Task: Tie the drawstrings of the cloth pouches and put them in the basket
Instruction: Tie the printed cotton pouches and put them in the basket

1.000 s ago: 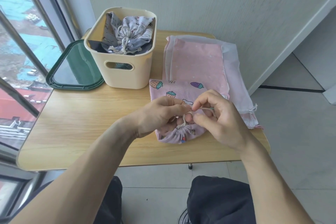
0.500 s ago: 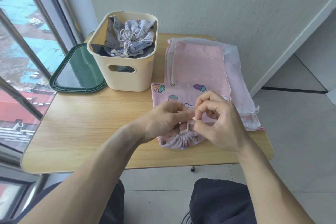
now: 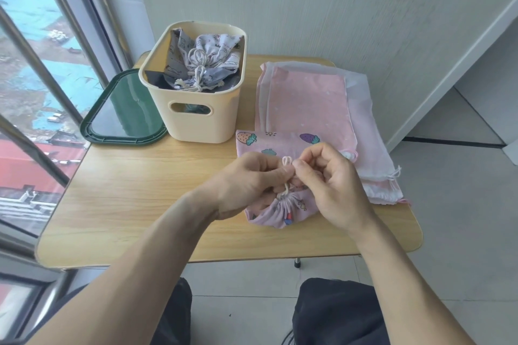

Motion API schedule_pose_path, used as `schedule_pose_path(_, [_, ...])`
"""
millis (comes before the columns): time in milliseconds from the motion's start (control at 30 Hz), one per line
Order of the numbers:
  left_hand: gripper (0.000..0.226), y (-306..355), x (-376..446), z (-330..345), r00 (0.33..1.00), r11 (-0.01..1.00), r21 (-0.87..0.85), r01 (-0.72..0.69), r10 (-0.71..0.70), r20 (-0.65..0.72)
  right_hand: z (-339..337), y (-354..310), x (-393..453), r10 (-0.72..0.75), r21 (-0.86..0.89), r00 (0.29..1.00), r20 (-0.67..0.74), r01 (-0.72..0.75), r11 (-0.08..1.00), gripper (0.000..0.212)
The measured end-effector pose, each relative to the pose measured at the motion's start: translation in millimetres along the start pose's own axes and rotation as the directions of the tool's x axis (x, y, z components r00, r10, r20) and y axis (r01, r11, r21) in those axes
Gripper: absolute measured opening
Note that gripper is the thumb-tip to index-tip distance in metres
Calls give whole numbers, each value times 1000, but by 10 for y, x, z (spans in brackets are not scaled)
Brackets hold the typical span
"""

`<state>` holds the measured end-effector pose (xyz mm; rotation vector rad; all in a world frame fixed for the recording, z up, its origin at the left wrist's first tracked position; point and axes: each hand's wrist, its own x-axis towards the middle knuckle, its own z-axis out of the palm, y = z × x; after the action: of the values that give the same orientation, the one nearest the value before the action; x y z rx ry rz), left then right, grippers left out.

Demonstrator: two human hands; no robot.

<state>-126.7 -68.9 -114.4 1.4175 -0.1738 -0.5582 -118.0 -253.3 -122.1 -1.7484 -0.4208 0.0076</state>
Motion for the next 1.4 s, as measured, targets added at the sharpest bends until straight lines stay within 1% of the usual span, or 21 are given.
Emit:
schedule_pose_path(67, [34,1,23,33,994,998,-58,-29,22,-105,-5,-14,5,4,-15,1000,-8,-4,1000,14])
schedule_pose_path(100, [31,16,30,52,986,996,-68,-55,44,-158,-5,-20,4,-6,-41,1000,6,7,999,13])
schedule_pose_path(133, [26,26,35,66,975,995,-55,-86,73,-212,-4,-23,4,-30,-92,999,25,32,995,10])
schedule_pose_path(200, [15,14,34,87,947,991,30,-133,136,-292,-9,-22,2,-75,-231,996,48,84,969,5])
schedule_pose_path(300, [12,-14,13,99,939,974,159,-160,200,-279,-33,-13,7,-63,-282,996,60,77,956,6])
schedule_pose_path(367, [13,-25,3,88,946,971,179,-162,204,-253,-38,-1,0,-32,-301,997,70,51,952,6])
schedule_pose_path(433, [15,-20,5,87,953,972,180,-148,189,-235,-17,-4,-12,-36,-353,996,82,63,934,7])
schedule_pose_path(467, [17,-22,6,98,952,974,180,-139,182,-246,6,-13,-17,-50,-375,996,80,76,924,7])
schedule_pose_path(533, [20,-29,20,113,932,974,192,-121,178,-315,57,-38,-18,-87,-371,996,36,94,924,10])
schedule_pose_path(633, [26,-17,30,102,899,952,299,-63,184,-398,117,-67,-10,-131,-345,988,-81,95,934,13])
schedule_pose_path(700, [26,-6,27,95,885,946,316,-71,206,-417,131,-81,-31,-105,-337,986,-128,56,940,19])
schedule_pose_path(800, [26,-1,24,117,854,921,376,-105,277,-440,128,-76,-48,-56,-312,992,-113,18,950,26])
schedule_pose_path(900, [28,2,22,142,818,882,445,-153,365,-444,127,-66,-28,3,-272,996,-93,-28,962,24])
schedule_pose_path(967, [27,8,18,149,826,885,422,-198,382,-414,115,-65,-10,69,-248,996,-62,-82,965,19])
schedule_pose_path(1033, [23,2,17,142,871,923,336,-187,314,-377,91,-70,9,113,-238,993,-32,-118,964,18])
schedule_pose_path(1100, [22,-3,19,117,925,971,205,-123,187,-330,52,-78,5,134,-242,991,-4,-131,961,14])
schedule_pose_path(1133, [21,-4,20,100,940,984,154,-94,139,-310,34,-77,1,137,-245,990,18,-129,961,14])
schedule_pose_path(1200, [22,2,24,77,946,996,68,-57,76,-315,8,-62,-16,116,-257,992,41,-102,961,9])
schedule_pose_path(1233, [23,0,28,72,940,999,22,-38,43,-338,-6,-51,-27,71,-283,997,25,-61,957,8])
schedule_pose_path(1333, [28,-40,55,76,912,997,-77,16,-46,-407,-33,-48,-48,-146,-381,989,-12,130,915,15])
schedule_pose_path(1400, [28,-62,67,76,903,992,-122,22,-72,-424,-21,-70,-63,-230,-404,973,-10,206,891,9])
